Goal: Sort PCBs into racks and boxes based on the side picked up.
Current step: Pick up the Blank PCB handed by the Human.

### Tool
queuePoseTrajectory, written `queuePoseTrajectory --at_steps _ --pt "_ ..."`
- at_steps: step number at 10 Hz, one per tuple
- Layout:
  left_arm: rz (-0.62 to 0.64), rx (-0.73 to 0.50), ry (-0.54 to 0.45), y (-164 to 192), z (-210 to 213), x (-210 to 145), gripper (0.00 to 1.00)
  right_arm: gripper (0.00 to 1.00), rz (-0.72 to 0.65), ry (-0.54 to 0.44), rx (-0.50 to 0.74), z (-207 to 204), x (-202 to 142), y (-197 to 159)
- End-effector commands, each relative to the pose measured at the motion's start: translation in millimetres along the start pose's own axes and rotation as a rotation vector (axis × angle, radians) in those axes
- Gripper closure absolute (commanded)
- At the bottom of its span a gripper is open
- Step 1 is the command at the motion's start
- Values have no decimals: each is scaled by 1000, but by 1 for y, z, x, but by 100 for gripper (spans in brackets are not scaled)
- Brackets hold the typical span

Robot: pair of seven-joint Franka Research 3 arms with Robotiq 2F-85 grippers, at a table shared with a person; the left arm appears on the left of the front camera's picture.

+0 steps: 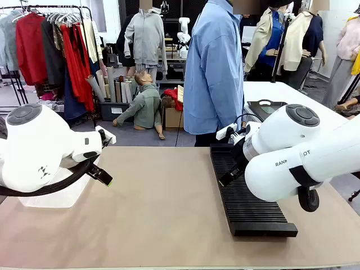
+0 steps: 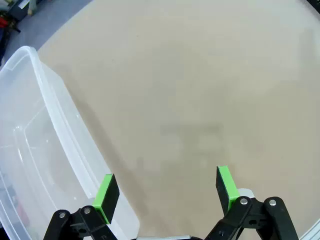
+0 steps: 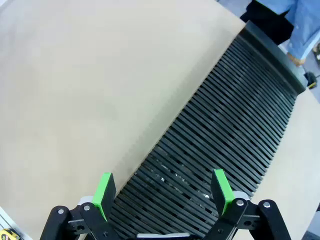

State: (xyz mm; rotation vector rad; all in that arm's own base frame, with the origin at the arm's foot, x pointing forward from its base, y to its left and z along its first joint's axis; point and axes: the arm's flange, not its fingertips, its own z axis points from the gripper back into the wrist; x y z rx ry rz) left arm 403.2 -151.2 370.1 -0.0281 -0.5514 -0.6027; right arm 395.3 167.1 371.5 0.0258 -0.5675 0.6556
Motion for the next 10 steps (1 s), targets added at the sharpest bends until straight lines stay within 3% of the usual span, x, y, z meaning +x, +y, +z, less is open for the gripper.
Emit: queuePoseTrajectory --at_steps 1,10 --pt "0 0 0 0 0 0 0 0 0 0 0 0 0 0" --pt "0 0 0 0 0 0 0 0 0 0 0 0 0 0"
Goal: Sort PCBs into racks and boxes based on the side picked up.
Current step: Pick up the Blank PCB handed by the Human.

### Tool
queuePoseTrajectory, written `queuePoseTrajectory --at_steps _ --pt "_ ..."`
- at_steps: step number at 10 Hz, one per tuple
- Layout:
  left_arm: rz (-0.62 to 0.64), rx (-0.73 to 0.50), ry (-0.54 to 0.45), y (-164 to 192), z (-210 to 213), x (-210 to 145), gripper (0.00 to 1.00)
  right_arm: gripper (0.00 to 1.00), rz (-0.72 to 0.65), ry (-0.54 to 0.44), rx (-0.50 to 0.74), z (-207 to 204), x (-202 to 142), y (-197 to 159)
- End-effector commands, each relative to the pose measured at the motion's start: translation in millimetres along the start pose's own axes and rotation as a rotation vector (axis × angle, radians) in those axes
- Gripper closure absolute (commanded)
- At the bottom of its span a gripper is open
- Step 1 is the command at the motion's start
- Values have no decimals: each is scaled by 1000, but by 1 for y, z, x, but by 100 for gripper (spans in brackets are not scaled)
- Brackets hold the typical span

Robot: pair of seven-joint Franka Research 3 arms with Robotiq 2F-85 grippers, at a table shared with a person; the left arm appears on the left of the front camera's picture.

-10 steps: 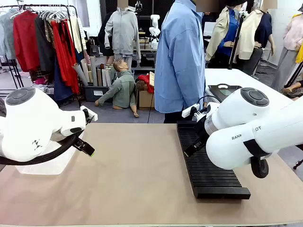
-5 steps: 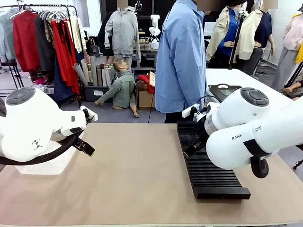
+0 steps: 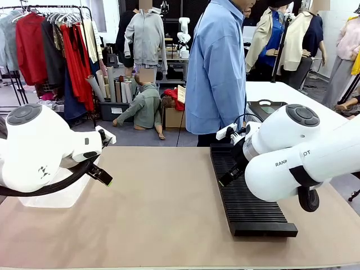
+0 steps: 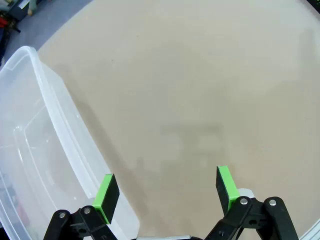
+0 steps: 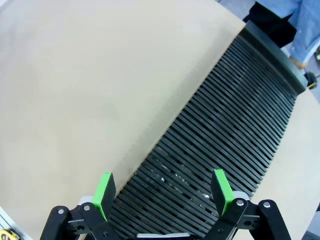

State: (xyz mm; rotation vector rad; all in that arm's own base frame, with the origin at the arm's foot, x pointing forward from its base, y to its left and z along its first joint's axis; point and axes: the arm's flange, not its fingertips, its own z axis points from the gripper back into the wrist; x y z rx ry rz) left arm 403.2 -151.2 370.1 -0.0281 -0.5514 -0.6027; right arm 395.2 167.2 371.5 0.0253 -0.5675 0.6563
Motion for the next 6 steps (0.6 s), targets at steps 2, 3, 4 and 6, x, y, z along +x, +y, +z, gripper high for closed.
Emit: queuePoseTrajectory --at_steps 2,3,4,6 --pt "13 3 -13 4 3 3 0 0 8 -4 6 3 4 1" --pt "18 -19 -33 7 9 6 0 0 -1 -12 11 8 9 0" --pt "21 -26 -49 11 16 10 0 0 -2 -26 15 15 15 -1" --pt "26 -19 -74 20 34 18 0 0 -20 -19 51 28 26 -8"
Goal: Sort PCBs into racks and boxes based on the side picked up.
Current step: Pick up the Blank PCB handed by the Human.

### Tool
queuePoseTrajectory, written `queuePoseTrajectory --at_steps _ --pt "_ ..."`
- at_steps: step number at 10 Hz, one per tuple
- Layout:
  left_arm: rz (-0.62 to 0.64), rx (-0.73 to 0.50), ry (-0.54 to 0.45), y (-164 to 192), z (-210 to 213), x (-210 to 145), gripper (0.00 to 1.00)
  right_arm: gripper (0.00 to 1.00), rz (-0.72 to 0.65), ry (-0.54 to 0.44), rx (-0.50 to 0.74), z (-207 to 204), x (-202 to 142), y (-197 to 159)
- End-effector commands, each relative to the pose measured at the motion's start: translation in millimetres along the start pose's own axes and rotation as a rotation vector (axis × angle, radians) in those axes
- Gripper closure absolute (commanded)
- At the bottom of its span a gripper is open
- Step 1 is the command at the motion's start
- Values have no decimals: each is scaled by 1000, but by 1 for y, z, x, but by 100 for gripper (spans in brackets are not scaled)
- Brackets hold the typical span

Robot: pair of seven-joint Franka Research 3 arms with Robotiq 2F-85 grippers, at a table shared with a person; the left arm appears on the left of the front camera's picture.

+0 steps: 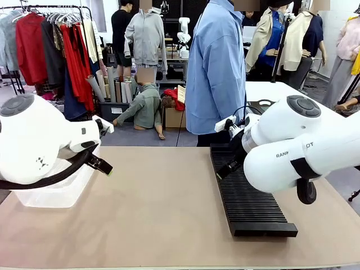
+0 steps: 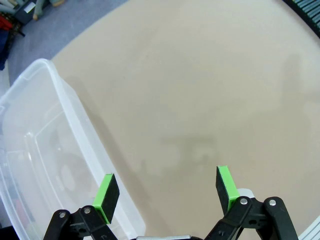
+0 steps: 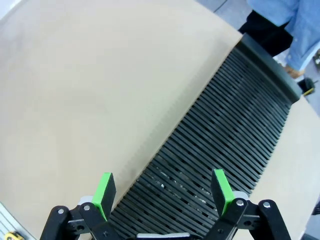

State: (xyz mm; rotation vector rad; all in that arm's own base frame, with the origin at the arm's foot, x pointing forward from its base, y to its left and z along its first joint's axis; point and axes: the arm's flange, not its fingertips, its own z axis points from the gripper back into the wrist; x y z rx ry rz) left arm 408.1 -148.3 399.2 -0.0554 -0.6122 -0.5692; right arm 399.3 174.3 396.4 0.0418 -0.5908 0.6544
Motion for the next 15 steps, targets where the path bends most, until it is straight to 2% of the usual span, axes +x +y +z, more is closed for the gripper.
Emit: queuePoseTrajectory --at_steps 1,3,5,6,9,11,12,13,15 --pt "-8 -22 -15 14 19 8 0 0 -29 15 41 17 13 -11" --pt "4 -39 -7 21 40 18 0 0 -48 41 28 35 24 -21" --pt "8 -66 -16 27 60 27 0 0 -86 34 35 53 30 -33" --pt "22 -106 17 29 66 31 0 0 -115 15 40 61 33 -39" --pt "92 -198 23 44 87 36 0 0 -270 54 112 88 36 -57" --pt "182 -290 -14 68 96 26 0 0 -420 61 282 106 30 -80" --pt "247 -364 -59 80 102 21 0 0 -470 34 360 115 26 -91" --pt "289 -367 -96 92 109 14 0 0 -516 3 423 125 19 -104" --pt "437 -538 -219 125 126 -13 0 0 -624 -61 544 146 -2 -133"
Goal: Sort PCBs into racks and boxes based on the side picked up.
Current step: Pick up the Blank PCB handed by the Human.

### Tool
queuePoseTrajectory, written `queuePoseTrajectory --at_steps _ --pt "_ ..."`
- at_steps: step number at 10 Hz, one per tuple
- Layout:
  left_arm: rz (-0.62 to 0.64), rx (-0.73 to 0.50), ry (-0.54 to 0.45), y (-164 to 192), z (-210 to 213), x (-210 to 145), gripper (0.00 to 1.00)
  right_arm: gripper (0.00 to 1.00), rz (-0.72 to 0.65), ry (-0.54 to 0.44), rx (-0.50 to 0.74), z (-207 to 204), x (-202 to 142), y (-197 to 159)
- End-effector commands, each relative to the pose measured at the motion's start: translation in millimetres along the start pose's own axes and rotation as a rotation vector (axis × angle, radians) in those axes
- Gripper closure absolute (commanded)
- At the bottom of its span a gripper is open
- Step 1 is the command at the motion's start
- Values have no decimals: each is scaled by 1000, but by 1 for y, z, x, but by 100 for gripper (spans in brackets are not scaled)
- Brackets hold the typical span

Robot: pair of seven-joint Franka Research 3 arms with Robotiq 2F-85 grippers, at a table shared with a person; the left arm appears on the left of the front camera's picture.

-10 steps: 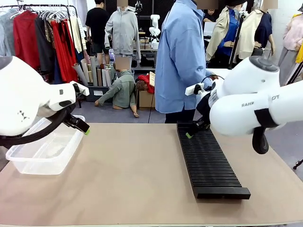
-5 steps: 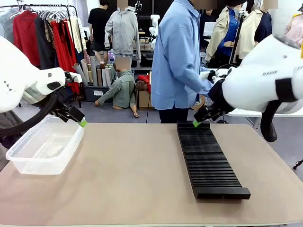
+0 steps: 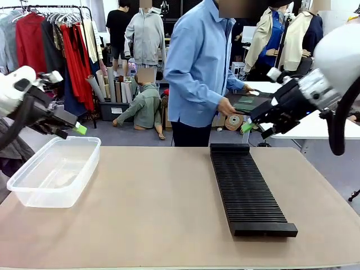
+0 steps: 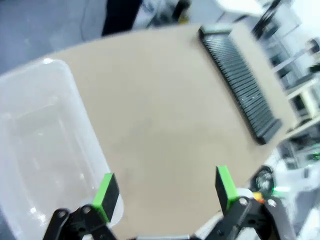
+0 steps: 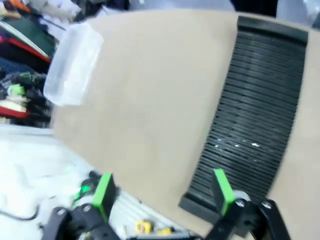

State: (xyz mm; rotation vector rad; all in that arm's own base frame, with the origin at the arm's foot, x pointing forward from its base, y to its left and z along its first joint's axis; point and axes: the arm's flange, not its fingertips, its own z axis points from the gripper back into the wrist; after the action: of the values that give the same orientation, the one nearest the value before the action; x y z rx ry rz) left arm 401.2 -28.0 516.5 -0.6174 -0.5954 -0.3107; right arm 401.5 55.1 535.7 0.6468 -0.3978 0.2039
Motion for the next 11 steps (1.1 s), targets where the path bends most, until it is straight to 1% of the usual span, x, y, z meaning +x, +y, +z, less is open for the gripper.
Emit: queuePoseTrajectory --at_steps 1,3,4,5,6,7,8,9,11 --pt "85 -137 -59 27 19 -13 0 0 -59 -54 148 28 -3 -25" --pt "147 -271 -142 48 38 -16 0 0 -119 -108 244 51 -12 -48" --pt "171 -308 -162 59 45 -18 0 0 -150 -150 301 63 -19 -63" --pt "174 -364 -157 68 50 -20 0 0 -169 -191 361 72 -26 -77" --pt "168 -393 -133 77 51 -20 0 0 -183 -222 424 78 -36 -90" --pt "174 -405 -103 84 51 -20 0 0 -194 -231 464 80 -44 -100" --pt "163 -432 -75 89 52 -21 0 0 -196 -242 493 82 -52 -107" --pt "168 -440 -76 96 57 -22 0 0 -219 -252 490 84 -61 -118" --pt "178 -438 -88 100 62 -25 0 0 -238 -281 526 90 -71 -134"
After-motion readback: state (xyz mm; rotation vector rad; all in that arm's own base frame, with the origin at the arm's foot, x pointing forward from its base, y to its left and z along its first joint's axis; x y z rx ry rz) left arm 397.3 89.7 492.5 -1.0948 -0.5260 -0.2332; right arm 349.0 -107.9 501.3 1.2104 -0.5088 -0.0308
